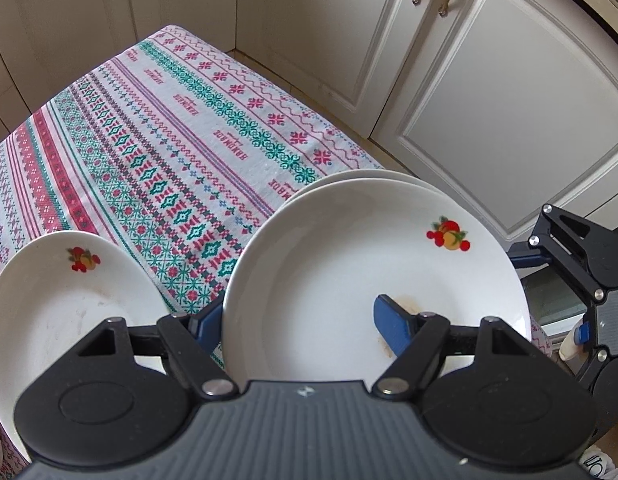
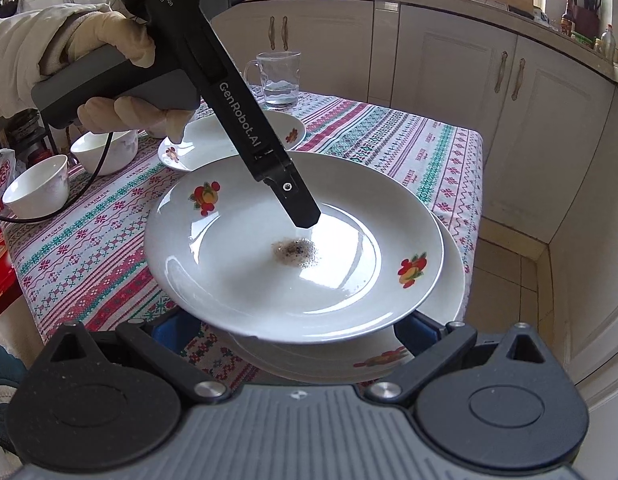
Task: Organize plates and bowls
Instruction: 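Open the left gripper and withdraw it from the stacked plates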
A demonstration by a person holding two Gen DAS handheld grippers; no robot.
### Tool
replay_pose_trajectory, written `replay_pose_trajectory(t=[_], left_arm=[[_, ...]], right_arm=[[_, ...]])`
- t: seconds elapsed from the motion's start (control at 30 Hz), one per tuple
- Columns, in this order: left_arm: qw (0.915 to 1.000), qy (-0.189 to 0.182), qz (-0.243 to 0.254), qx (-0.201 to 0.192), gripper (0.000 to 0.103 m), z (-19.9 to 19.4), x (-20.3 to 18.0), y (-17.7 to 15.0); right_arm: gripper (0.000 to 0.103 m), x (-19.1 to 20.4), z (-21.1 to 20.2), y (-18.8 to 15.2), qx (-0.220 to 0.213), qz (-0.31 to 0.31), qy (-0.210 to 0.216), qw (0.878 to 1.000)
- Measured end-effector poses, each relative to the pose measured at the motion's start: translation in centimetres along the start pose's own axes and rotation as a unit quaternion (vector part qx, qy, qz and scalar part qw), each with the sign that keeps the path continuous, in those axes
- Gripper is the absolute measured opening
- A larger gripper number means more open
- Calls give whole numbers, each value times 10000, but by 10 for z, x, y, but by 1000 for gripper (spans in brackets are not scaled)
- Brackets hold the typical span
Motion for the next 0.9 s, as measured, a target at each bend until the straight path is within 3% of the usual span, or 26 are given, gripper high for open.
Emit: replay_pose_trajectory(t=[0.3,0.9], left_arm=[[9997,194,146,19,76,9,-4,5],[9996,115,243,-5,81,19,-6,10]], right_arm=[[103,-3,1,0,80,207,-54,9997],[103,0,-12,1,204,518,-284,9980]])
Point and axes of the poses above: each gripper's, at about its wrist camera, not at the fingertips, and z roughly the way its jaws point, x to its left, y to its top, the point moved 1 cm from there along z, roughly the way its jaws point, and after that the axes turned 4 degrees about x, right-handed, at the moved point
